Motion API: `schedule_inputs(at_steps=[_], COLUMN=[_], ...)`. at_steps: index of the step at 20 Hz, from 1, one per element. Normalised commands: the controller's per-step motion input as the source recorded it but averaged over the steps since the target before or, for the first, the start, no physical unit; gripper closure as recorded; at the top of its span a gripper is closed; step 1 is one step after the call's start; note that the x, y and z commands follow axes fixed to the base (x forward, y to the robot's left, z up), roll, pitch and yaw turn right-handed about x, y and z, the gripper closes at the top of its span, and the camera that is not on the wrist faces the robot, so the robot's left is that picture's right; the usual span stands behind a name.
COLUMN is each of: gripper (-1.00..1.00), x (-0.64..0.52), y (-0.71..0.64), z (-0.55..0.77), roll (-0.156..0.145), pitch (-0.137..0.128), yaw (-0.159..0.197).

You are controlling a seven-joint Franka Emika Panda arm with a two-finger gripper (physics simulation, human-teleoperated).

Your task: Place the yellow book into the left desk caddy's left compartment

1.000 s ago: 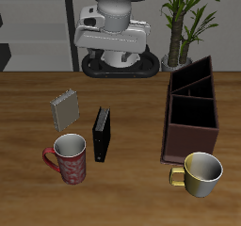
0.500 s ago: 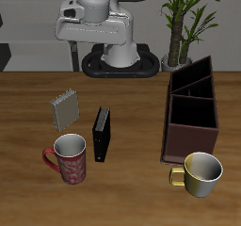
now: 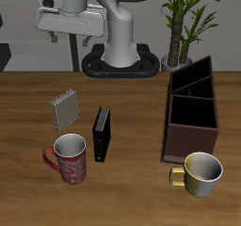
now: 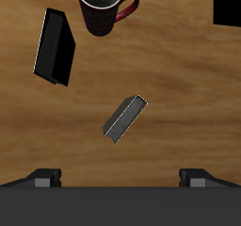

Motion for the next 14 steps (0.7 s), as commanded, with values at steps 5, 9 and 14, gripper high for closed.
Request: schedule_inputs(at_steps=[5, 9, 14], gripper=[-1.0, -1.0, -1.0], x=[-0.22, -0.07, 0.11], y=[-0.38, -0.24, 0.06], z=[-0.02, -0.06, -0.03], roll=[-0.033, -0.078, -0.037], pitch=[-0.013, -0.039, -0.039], yaw=[-0.033, -0.05, -0.123])
